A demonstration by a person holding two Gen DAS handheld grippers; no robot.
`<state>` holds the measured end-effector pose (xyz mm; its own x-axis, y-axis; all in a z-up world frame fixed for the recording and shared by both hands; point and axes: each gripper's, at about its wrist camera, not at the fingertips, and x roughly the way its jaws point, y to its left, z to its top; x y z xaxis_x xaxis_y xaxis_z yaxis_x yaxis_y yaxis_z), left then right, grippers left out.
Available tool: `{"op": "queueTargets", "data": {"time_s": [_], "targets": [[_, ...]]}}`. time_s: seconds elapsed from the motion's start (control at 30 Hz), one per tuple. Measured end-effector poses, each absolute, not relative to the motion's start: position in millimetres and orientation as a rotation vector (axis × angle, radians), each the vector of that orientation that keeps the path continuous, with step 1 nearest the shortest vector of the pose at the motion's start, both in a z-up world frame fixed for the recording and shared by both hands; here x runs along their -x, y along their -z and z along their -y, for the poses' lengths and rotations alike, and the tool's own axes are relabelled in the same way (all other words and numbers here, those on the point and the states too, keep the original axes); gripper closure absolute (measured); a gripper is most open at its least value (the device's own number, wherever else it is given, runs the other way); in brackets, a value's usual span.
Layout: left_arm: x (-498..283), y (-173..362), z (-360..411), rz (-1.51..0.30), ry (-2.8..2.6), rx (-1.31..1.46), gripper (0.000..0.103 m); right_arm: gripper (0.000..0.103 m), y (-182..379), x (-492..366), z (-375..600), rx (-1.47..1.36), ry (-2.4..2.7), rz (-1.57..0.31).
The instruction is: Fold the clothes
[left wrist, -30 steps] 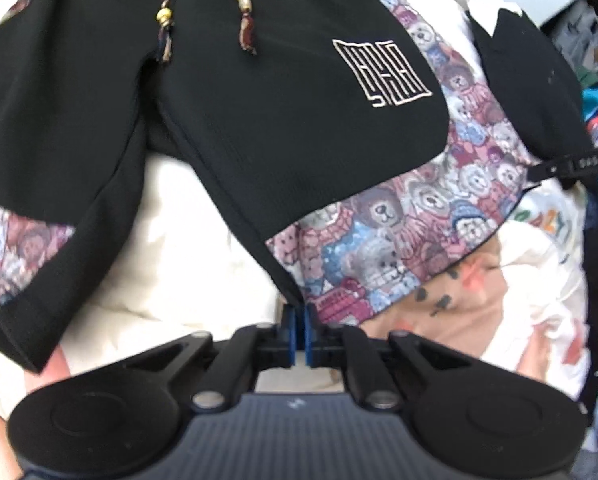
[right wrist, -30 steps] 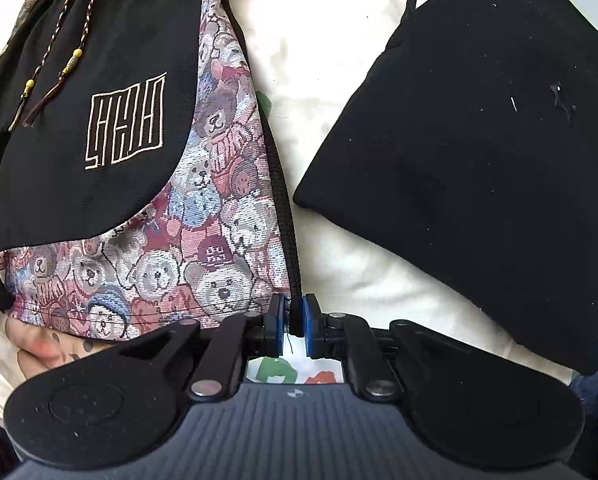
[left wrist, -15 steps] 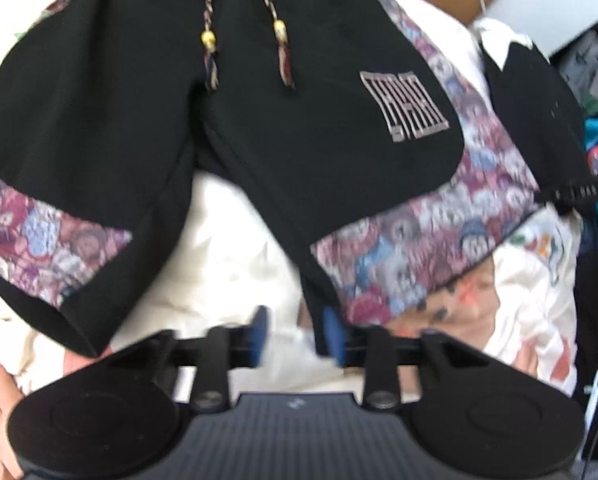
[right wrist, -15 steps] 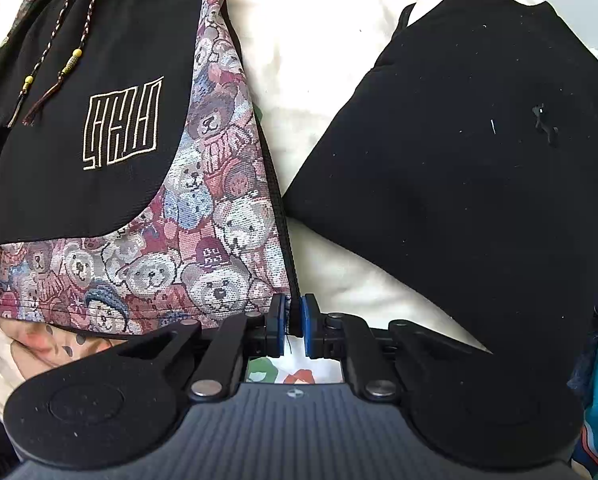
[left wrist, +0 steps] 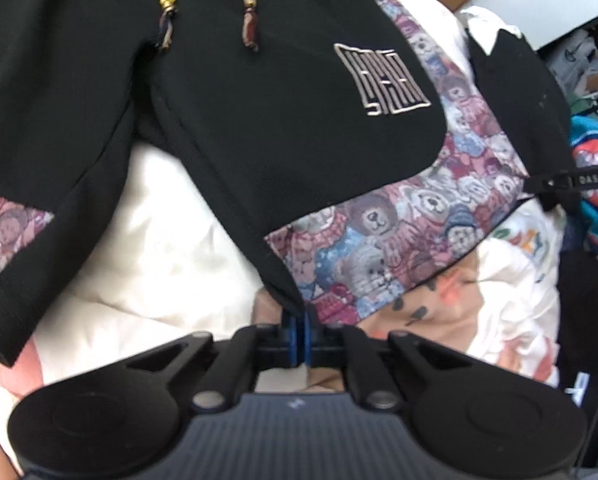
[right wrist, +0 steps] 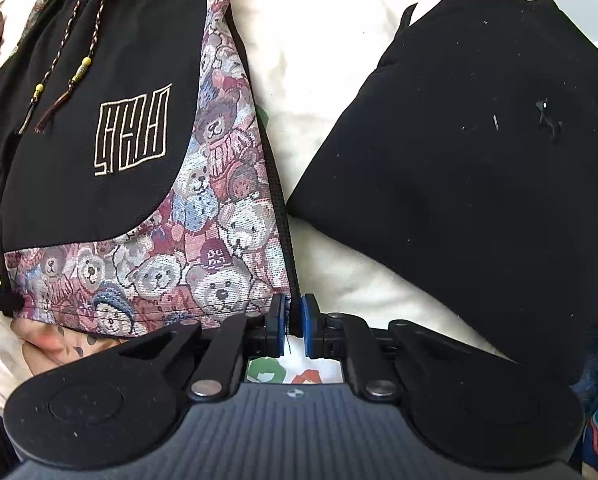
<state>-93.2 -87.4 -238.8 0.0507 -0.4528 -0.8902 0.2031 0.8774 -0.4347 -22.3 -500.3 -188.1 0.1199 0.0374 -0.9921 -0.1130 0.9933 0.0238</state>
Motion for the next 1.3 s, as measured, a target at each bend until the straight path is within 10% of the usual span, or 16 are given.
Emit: {"op": "queueTargets", "data": {"time_s": [1.3], "targets": [[68.3,200.8,81.5,-1.373,0.417,-0.036,0.074,0.092,142.6,-11.8,496.8,0.104,-0.144,-1.413]]}}
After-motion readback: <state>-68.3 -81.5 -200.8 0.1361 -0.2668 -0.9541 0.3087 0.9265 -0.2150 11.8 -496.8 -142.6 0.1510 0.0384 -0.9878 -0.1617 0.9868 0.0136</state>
